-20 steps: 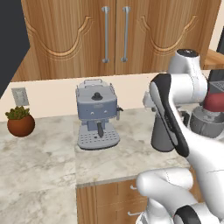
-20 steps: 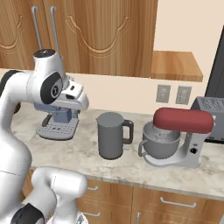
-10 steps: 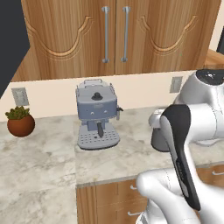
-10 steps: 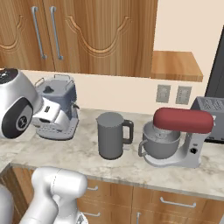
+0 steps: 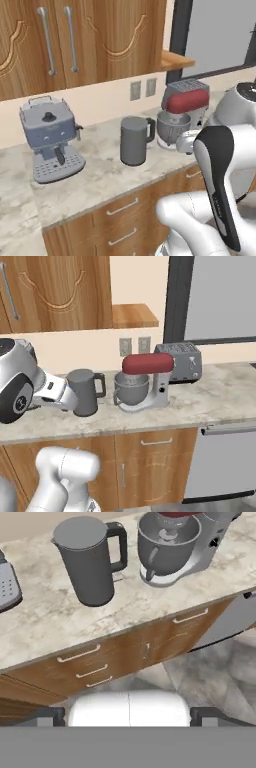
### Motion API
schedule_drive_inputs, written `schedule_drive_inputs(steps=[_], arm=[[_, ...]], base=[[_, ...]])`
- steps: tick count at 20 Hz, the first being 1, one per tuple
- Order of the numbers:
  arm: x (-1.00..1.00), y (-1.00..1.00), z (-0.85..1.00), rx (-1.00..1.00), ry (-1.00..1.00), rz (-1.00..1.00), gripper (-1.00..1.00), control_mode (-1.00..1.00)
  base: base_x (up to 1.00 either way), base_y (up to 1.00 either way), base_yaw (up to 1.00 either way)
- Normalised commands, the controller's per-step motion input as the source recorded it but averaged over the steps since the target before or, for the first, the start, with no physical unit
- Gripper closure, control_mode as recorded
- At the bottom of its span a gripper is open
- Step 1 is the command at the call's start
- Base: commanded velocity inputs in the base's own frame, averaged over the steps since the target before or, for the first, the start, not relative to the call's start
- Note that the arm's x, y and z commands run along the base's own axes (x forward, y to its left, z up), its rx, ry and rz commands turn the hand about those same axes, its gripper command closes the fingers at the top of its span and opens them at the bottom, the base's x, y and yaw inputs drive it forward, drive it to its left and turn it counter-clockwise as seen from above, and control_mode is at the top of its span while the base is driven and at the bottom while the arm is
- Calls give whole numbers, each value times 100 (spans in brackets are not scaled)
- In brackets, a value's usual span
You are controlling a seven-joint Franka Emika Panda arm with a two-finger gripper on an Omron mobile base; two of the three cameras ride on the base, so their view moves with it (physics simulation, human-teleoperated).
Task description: Navigate to the sink.
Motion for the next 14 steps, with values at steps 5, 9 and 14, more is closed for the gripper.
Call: schedule_drive_inputs(steps=[5,9,14], arm=[[0,0,0,0,0,0,-100,100],[0,0,0,0,0,0,-100,100],[0,0,0,0,0,0,-100,100]], base=[[-6,0,-100],[-3,0,-100],[18,-20,-81]])
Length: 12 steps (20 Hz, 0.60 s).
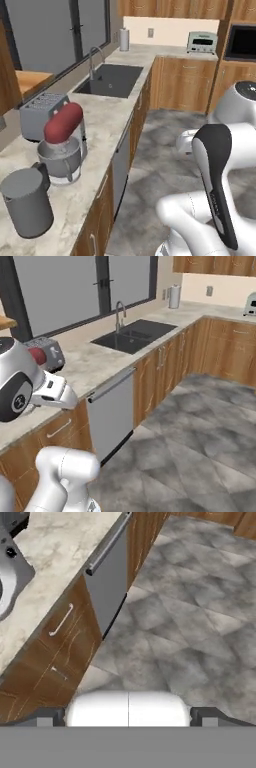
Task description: Navigate to the sink.
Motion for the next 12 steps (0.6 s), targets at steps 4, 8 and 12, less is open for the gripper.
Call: schedule_drive_inputs(steps=[4,8,12], arm=[[0,0,0,0,0,0,-100,100],[0,0,0,0,0,0,-100,100],[0,0,0,0,0,0,-100,100]], base=[[65,-48,-55],[100,-100,-21],[100,-95,-17]])
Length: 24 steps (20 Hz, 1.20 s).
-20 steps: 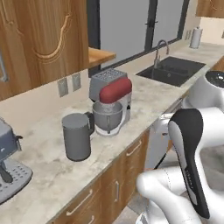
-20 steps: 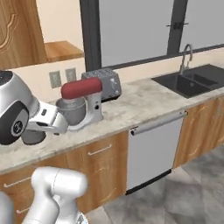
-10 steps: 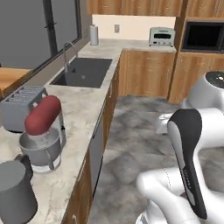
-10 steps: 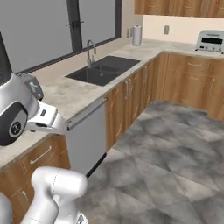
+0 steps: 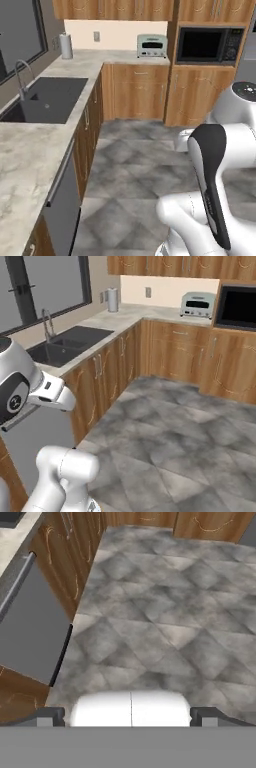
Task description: Navigate to the sink.
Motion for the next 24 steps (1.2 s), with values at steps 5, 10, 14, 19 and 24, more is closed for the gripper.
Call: schedule_drive_inputs(steps=[5,10,14,19,24], arm=[[0,0,0,0,0,0,-100,100],[0,0,0,0,0,0,-100,100],[0,0,0,0,0,0,-100,100],[0,0,0,0,0,0,-100,100],[0,0,0,0,0,0,-100,100]], base=[[100,-49,-4],[100,-26,4],[100,-40,18],[100,-62,48],[76,-37,79]])
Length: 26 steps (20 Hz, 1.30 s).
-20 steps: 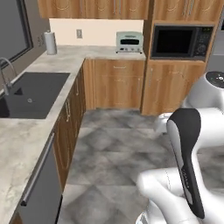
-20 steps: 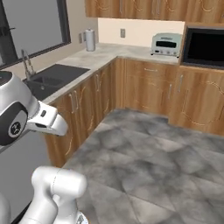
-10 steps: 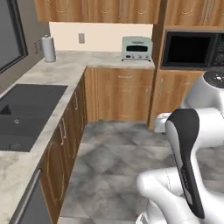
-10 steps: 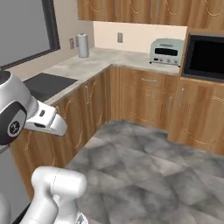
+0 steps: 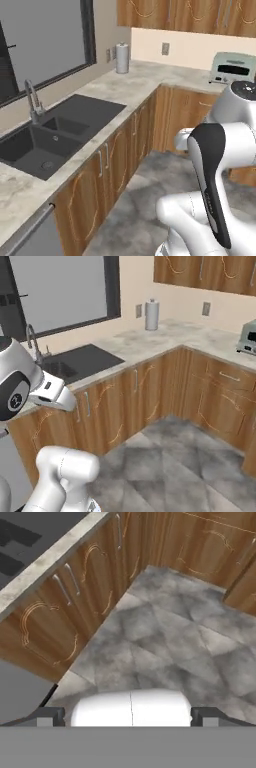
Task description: Navigate to the sink.
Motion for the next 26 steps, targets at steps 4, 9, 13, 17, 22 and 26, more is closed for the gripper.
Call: schedule_drive_inputs(steps=[4,9,13,17,22,26], arm=[[0,0,0,0,0,0,-100,100],[0,0,0,0,0,0,-100,100],[0,0,0,0,0,0,-100,100],[0,0,0,0,0,0,-100,100],[0,0,0,0,0,0,-100,100],[0,0,0,0,0,0,-100,100]], base=[[66,-42,79],[55,-56,77],[45,-67,74],[62,-78,62],[97,-42,29],[96,-19,12]])
